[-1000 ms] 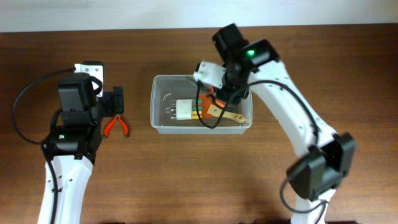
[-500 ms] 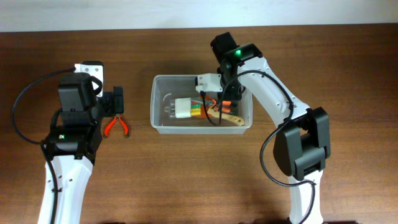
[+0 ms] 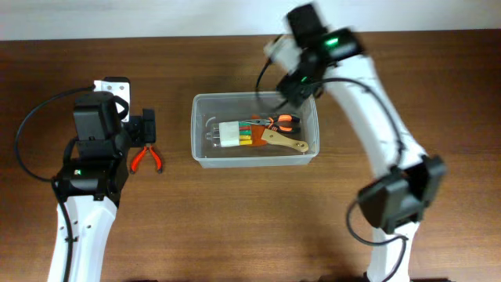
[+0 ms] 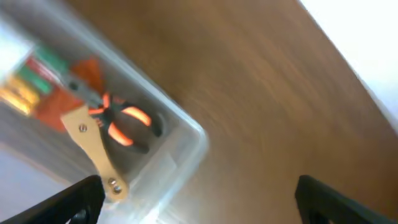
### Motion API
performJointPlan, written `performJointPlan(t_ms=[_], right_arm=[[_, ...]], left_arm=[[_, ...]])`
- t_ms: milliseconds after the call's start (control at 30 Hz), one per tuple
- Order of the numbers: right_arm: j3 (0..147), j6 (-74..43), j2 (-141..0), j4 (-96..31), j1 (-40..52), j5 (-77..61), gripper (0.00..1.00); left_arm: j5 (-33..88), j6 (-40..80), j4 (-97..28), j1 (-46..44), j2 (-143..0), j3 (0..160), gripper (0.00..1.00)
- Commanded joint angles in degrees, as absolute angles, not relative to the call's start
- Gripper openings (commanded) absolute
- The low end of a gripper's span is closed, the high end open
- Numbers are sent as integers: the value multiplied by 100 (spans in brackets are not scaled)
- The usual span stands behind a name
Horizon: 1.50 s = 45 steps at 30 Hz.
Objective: Pack container
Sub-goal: 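Carry the pliers into the container and open the right gripper, then move the left gripper to the red-handled pliers and grasp them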
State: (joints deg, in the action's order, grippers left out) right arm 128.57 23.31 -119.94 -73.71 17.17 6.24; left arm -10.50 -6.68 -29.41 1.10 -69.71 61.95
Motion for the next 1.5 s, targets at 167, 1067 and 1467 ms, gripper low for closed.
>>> performJointPlan(t_ms=[167, 1067, 1467], right_arm=[[13314, -429, -11673, -8040, -38, -21, 98], [13058, -1212, -11773, -8427, -1614, -454, 98], [13058, -1212, -11775, -8420, -1614, -454, 98]], left_arm=[[-985, -760, -2816, 128, -6980, 6305, 99], [145, 368, -4663, 532, -9647, 6921, 96], [709, 652, -5076, 532, -10604, 7067, 89]])
